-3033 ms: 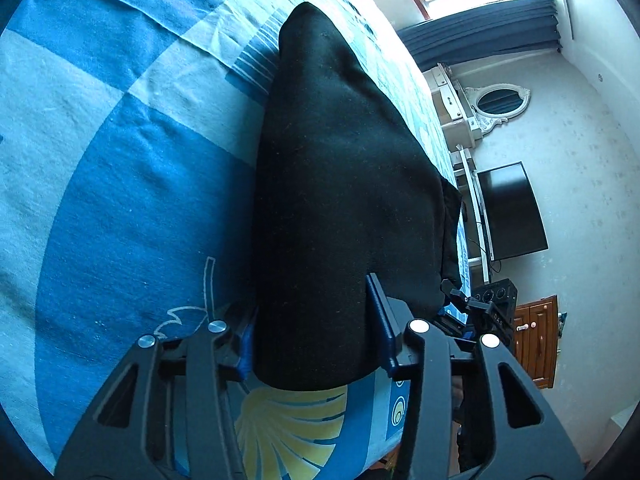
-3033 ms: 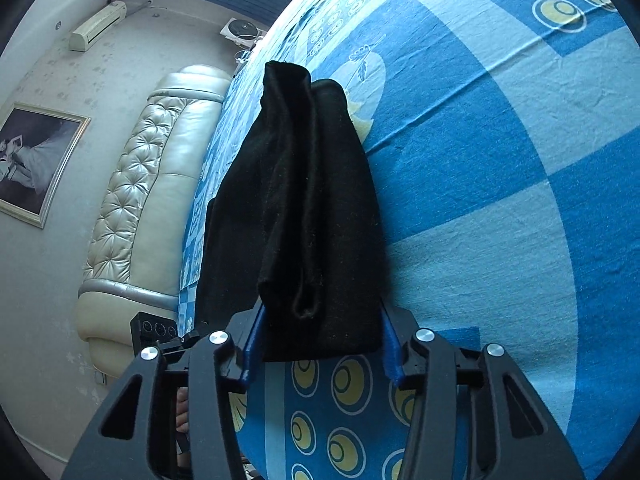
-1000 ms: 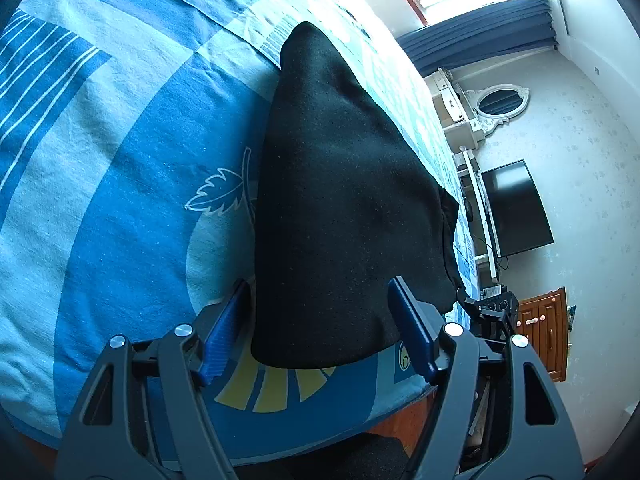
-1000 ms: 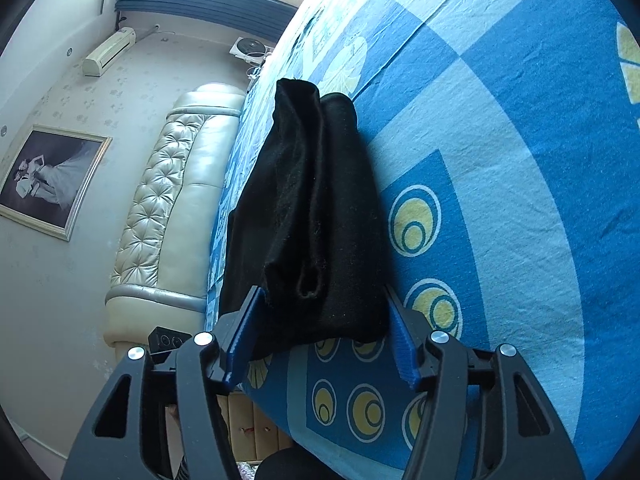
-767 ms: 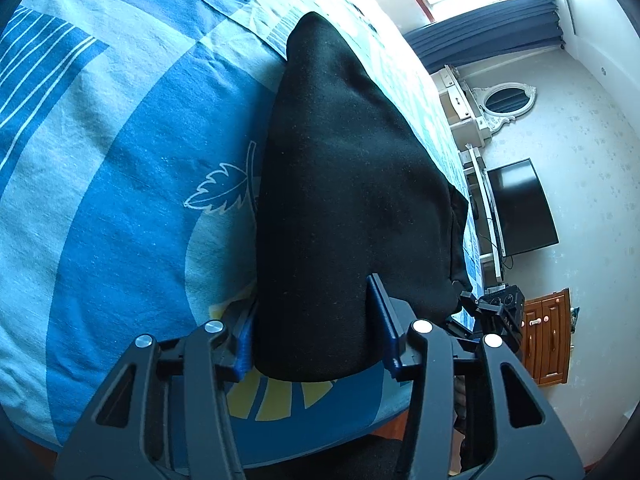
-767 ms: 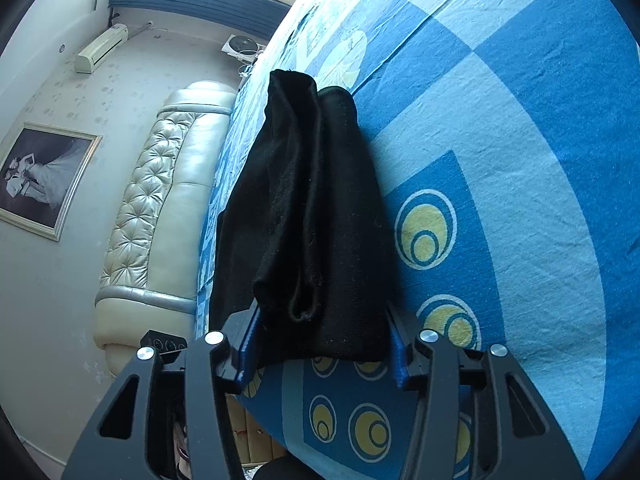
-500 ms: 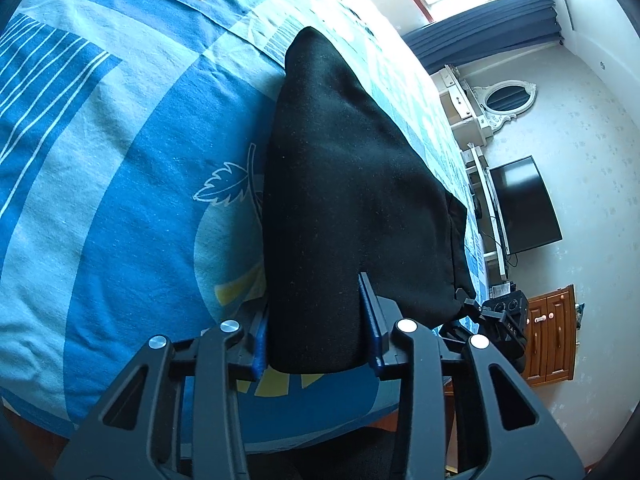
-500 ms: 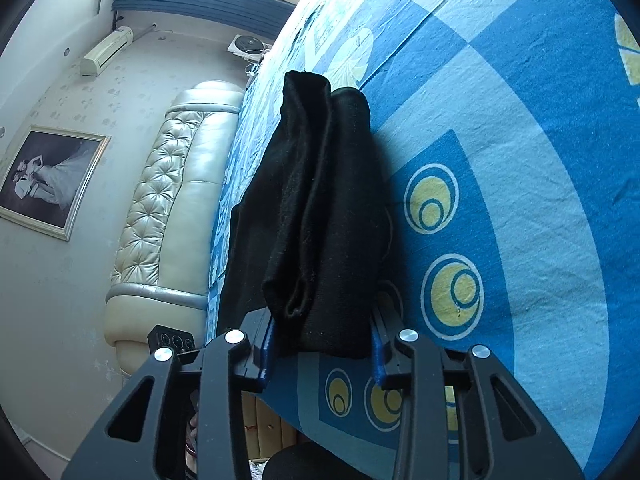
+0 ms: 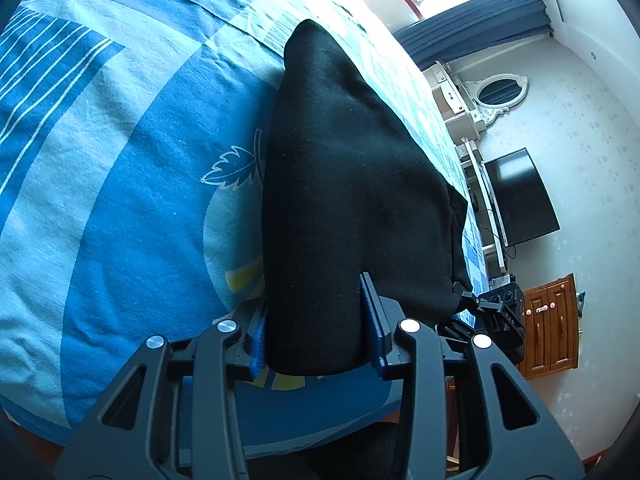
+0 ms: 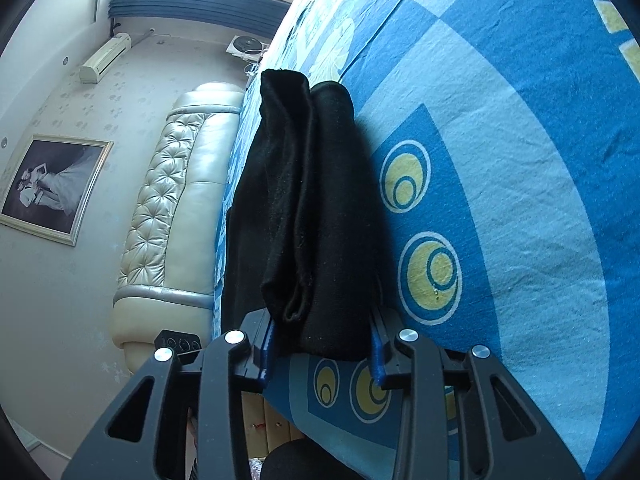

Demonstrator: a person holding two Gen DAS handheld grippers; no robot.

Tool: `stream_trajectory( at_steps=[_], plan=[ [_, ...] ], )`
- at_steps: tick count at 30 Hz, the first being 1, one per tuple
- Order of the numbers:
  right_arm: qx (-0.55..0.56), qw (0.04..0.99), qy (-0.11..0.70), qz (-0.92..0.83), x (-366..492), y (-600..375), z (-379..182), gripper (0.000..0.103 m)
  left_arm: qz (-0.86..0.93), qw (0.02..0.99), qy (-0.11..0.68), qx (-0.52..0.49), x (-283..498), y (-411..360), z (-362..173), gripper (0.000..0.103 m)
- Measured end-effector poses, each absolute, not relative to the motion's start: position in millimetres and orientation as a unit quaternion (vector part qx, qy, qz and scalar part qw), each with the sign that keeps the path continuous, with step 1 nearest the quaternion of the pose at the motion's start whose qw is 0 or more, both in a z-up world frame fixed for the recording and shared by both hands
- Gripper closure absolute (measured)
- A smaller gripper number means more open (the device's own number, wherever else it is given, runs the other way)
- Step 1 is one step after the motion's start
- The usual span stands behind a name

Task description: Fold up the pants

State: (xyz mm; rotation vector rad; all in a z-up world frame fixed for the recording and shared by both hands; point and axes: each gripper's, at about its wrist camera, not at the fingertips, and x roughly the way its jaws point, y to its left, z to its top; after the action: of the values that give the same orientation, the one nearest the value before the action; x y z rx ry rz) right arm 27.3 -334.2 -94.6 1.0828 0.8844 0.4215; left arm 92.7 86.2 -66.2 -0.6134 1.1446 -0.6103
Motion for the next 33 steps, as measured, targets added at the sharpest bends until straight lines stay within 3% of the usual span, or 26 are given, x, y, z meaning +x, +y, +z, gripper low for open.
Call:
stream_trajectory(
  at_steps=[8, 19, 33],
  plan=[
    [0.498, 0.743, 0.402, 0.194, 27.6, -333.2, -93.7, 0.066, -0.287, 0.753, 0.522, -0.281, 92.5, 88.3, -68.0, 0.060],
    [0.519, 0.733, 0.390, 0.203, 26.1, -333.9, -94.3, 0.056, -0.317, 0.739, 0.505, -0.313, 94.5, 84.9, -64.1, 0.012],
    [0.531, 0.733, 0.372, 0.207, 11.1, -333.7, -87.6, 0.035, -0.266, 0.778, 0.518, -0.238, 75.0, 63.9, -49.2, 0.005]
  ],
)
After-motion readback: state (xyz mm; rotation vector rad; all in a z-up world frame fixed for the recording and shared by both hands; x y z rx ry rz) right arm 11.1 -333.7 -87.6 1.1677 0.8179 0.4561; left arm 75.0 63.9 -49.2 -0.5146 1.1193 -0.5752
